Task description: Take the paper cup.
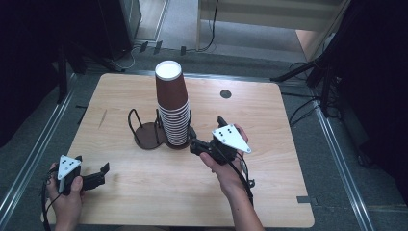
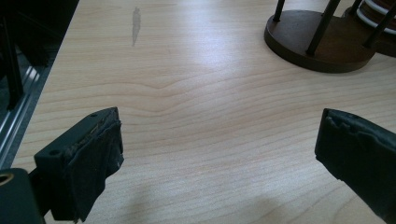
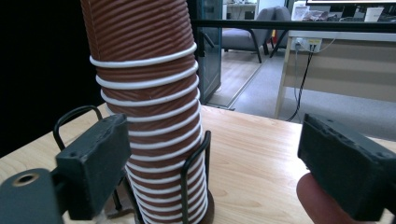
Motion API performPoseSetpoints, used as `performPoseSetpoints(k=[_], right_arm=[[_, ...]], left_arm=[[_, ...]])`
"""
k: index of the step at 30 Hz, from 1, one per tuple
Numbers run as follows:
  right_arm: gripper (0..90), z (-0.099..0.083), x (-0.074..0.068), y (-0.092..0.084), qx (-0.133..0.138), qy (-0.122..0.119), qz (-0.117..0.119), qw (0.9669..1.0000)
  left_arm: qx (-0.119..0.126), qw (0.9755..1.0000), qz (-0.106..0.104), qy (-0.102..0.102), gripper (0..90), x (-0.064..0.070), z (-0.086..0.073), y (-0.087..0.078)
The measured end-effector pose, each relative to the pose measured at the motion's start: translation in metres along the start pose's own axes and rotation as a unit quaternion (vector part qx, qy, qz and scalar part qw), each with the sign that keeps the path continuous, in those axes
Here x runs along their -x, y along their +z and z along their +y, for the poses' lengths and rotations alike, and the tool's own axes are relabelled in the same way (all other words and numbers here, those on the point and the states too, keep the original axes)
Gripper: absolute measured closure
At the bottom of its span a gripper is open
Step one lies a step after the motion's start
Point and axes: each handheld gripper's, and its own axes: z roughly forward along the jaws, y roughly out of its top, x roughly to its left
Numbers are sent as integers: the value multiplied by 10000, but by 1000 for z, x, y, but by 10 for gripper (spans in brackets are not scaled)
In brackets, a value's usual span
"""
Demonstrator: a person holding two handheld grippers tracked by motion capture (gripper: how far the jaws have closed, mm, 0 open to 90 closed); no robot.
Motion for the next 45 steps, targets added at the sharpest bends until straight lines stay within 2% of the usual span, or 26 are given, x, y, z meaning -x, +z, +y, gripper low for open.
performPoseSetpoints(k=[8, 12, 13, 22, 31, 37, 45], right_arm=[[33, 8, -10, 11, 9, -3, 71, 10000], [43, 10, -15, 14, 107, -32, 61, 9999], [32, 13, -16, 17, 37, 3, 102, 9999], [28, 21, -23, 27, 3, 20, 117, 9999], [30, 28, -29, 37, 29, -3, 214, 9998], [40, 31, -33, 42, 74, 5, 195, 9998], [32, 44, -40, 54, 112, 13, 217, 9997]], left_arm=[[-26, 10000, -8, 23, 15, 0, 0, 0], [-31, 10000, -13, 15, 14, 0, 0, 0], [-35, 10000, -16, 18, 14, 0, 0, 0], [-42, 10000, -15, 23, 14, 0, 0, 1], [-62, 10000, -16, 23, 15, -1, 0, 1], [-64, 10000, -23, 16, 14, -1, 1, 1], [-49, 10000, -40, -3, 14, -1, 1, 1]])
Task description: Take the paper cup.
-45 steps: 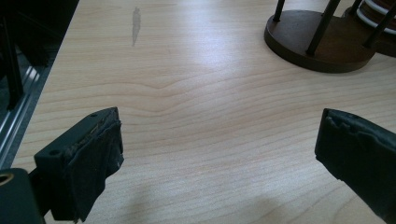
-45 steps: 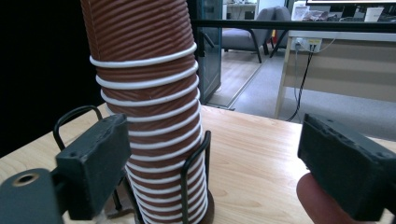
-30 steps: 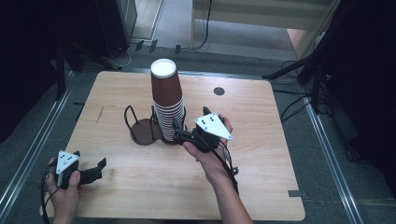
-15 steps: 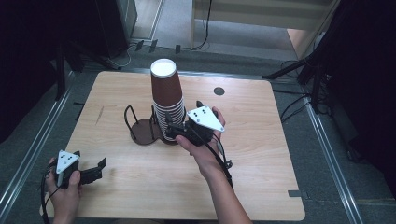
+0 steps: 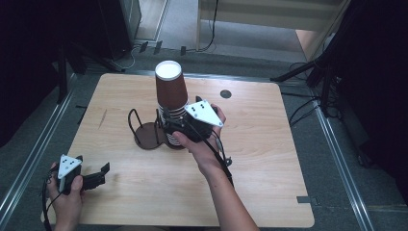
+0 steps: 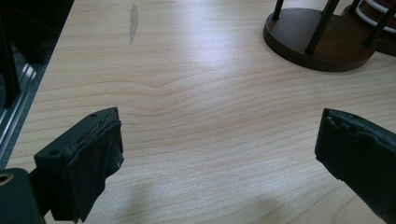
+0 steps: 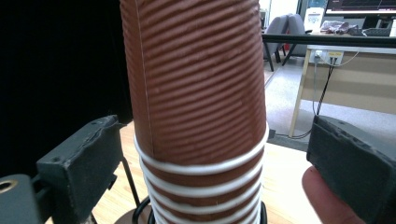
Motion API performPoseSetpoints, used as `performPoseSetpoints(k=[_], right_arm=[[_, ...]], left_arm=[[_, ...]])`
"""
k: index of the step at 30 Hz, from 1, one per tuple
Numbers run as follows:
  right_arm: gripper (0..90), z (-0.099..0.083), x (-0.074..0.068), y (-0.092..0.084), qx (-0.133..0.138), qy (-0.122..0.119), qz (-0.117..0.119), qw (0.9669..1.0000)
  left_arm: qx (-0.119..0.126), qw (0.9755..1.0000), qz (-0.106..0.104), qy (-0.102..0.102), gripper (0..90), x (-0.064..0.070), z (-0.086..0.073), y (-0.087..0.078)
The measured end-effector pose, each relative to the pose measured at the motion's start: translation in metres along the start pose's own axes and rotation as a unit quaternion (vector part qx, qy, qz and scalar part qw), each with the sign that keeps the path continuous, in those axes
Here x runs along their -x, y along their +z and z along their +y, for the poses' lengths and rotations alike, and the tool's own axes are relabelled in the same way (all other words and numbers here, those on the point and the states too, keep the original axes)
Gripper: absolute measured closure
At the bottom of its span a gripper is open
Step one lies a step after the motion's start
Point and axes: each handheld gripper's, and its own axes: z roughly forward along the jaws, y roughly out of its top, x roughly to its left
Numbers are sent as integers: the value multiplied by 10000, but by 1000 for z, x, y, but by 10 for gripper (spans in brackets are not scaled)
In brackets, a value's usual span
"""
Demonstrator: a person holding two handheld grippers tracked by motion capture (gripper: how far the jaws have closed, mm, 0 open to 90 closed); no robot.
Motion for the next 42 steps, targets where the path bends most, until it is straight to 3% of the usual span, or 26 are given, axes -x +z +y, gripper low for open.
performPoseSetpoints(k=[27, 42], right_arm=[[31, 6, -10, 38, -104, -105, -206, 9997], [66, 6, -12, 43, -105, -119, -188, 9997]], left_arm=[[4, 10000, -42, -64, 15, -1, 0, 1], [7, 10000, -44, -81, 15, -2, 0, 1]])
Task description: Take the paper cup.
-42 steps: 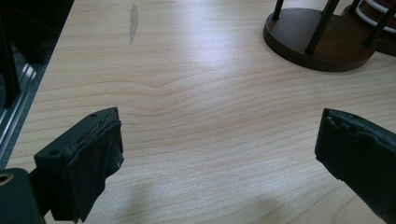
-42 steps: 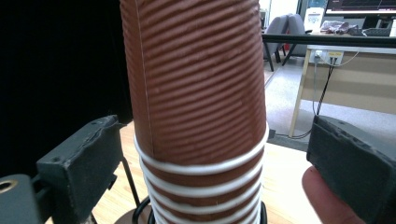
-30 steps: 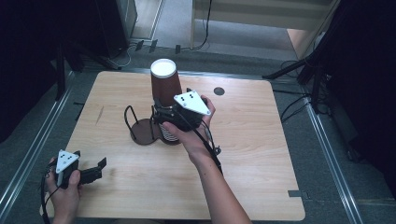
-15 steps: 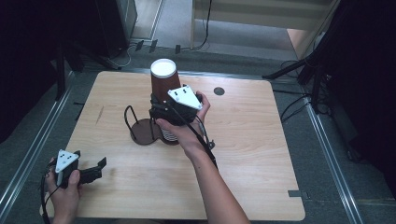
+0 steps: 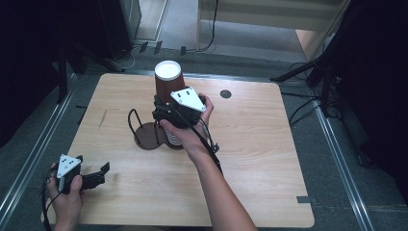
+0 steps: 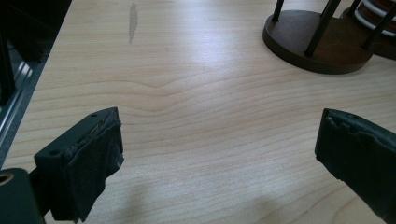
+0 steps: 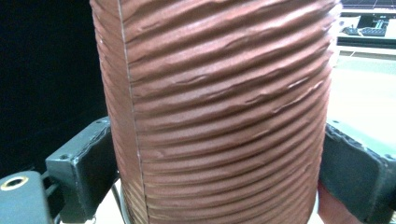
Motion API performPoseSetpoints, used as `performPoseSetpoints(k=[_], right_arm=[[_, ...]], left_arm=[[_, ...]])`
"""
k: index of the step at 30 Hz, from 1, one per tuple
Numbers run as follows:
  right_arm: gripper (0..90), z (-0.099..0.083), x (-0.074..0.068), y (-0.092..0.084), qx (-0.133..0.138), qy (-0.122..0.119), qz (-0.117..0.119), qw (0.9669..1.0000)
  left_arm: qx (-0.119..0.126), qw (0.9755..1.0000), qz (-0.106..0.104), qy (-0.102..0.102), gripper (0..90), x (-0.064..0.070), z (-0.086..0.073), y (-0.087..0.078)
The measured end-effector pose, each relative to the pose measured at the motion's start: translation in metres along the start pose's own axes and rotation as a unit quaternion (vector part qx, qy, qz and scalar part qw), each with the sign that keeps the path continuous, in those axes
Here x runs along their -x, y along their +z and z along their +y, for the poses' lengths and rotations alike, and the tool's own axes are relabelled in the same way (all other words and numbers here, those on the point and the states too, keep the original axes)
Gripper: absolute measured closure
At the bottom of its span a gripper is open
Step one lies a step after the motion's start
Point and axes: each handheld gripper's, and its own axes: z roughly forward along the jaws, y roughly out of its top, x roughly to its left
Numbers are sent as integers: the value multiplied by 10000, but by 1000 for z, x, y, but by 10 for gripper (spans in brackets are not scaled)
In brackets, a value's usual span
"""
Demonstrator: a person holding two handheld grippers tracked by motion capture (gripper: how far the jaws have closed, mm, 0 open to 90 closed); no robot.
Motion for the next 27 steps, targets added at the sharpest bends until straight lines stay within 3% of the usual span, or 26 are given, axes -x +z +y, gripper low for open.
performPoseSetpoints(k=[12, 27], right_arm=[[81, 4, 1, -2, 65, 5, 30, 10000], [94, 32, -2, -7, 302, 72, 81, 9995]], left_arm=[[-6, 10000, -1, 0, 15, 0, 0, 0], [4, 10000, -10, -3, 14, 0, 0, 0]])
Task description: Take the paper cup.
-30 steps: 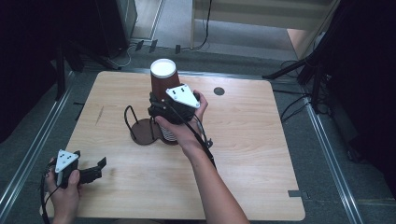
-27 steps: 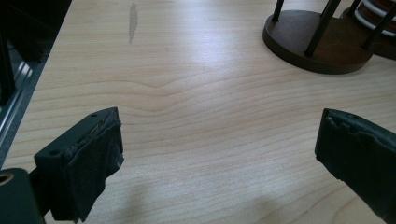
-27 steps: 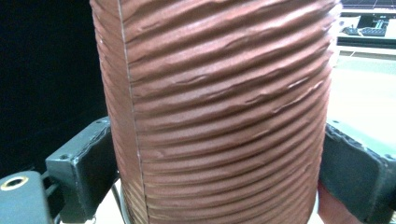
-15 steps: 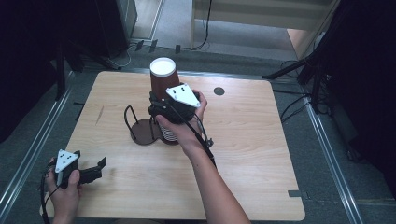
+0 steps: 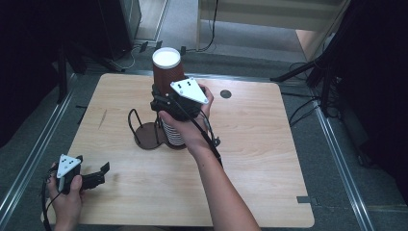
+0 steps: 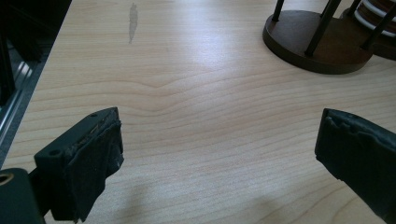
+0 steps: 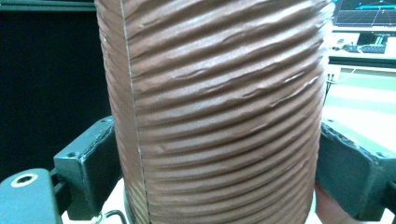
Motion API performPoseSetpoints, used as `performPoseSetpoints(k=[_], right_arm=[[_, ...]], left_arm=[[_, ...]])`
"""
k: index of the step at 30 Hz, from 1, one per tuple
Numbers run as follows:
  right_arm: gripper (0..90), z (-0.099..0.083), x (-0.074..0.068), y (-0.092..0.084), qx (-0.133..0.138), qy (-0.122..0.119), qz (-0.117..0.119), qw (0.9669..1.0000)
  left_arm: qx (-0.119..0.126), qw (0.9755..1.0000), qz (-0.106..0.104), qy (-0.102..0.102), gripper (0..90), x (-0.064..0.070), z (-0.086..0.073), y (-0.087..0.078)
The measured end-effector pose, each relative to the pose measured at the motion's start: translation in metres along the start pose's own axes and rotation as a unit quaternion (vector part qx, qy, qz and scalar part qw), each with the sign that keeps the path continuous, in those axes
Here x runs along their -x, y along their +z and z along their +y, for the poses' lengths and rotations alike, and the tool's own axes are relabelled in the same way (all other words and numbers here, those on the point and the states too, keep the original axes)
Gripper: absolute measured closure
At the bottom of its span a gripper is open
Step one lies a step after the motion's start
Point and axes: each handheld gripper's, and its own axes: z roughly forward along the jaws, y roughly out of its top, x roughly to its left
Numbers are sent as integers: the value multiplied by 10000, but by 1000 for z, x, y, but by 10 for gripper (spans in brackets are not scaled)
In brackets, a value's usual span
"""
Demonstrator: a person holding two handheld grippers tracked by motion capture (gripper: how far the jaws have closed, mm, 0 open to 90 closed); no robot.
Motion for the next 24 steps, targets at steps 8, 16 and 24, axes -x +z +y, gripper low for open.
performPoseSetpoints(k=[8, 16, 24], right_arm=[[93, 13, 1, 0, 102, 81, 0, 9999], [93, 26, 2, -2, 195, 88, -27, 9998], [93, 44, 3, -9, 375, 116, 1, 9992]], left_arm=[[-4, 10000, 0, 2, 14, 0, 0, 0], [13, 10000, 2, -7, 14, 0, 0, 0], [1, 10000, -3, -5, 14, 0, 0, 0]])
